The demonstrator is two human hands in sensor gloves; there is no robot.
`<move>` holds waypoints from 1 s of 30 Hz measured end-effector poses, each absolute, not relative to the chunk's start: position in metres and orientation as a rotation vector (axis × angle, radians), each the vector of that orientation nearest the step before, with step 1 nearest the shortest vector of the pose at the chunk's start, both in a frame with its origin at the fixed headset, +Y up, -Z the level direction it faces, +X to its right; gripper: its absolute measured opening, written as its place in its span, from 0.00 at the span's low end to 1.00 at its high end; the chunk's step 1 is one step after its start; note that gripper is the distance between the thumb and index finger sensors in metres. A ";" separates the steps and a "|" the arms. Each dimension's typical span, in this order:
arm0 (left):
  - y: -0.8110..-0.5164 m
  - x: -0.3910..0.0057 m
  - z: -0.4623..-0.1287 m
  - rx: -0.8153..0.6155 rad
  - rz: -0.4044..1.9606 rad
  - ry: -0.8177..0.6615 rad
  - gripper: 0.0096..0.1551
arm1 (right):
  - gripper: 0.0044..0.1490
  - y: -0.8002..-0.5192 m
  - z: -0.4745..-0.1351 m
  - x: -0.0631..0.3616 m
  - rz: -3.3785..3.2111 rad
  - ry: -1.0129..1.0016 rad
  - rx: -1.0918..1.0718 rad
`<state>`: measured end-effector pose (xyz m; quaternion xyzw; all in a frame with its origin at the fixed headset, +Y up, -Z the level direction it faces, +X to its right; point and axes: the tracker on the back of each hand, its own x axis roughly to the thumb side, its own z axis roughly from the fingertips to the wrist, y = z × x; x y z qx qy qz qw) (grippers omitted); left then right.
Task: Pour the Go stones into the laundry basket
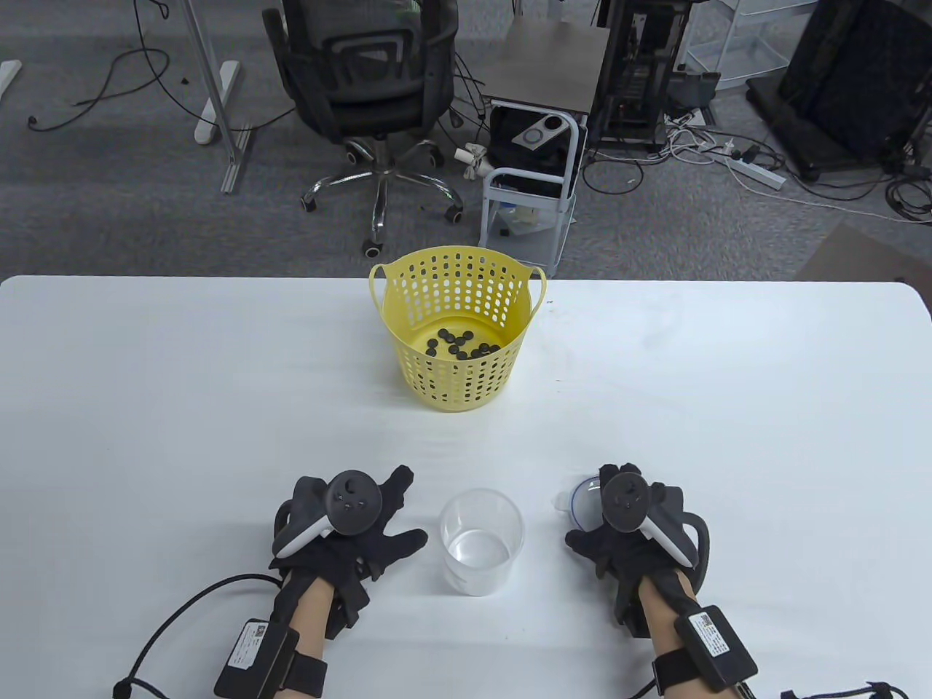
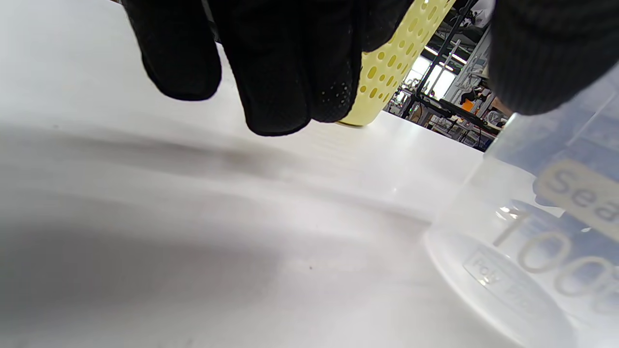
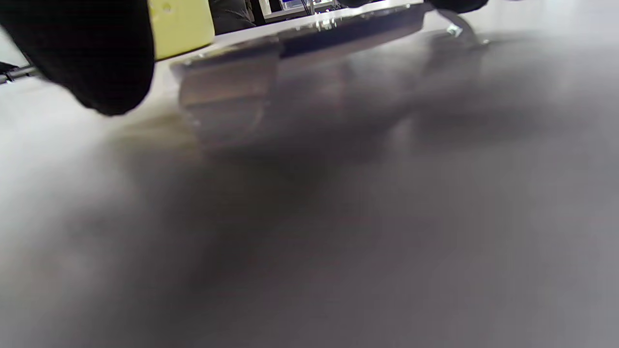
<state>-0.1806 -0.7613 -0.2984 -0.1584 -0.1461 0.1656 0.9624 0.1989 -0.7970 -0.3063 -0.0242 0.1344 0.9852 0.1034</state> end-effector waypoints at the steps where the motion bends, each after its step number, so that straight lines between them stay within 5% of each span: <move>1: -0.762 -0.180 -0.299 -0.323 0.336 -0.299 0.57 | 0.70 -0.799 -0.307 0.198 2.919 0.392 -0.076; 12: -0.762 -0.177 -0.298 -0.358 0.344 -0.307 0.58 | 0.66 -0.792 -0.307 0.196 2.897 0.248 -0.051; 21: -0.762 -0.175 -0.299 -0.358 0.345 -0.309 0.57 | 0.63 -0.736 -0.286 0.190 2.612 -0.182 0.125; 30: -0.761 -0.177 -0.299 -0.364 0.342 -0.294 0.56 | 0.60 -0.692 -0.245 0.141 2.523 -0.554 0.379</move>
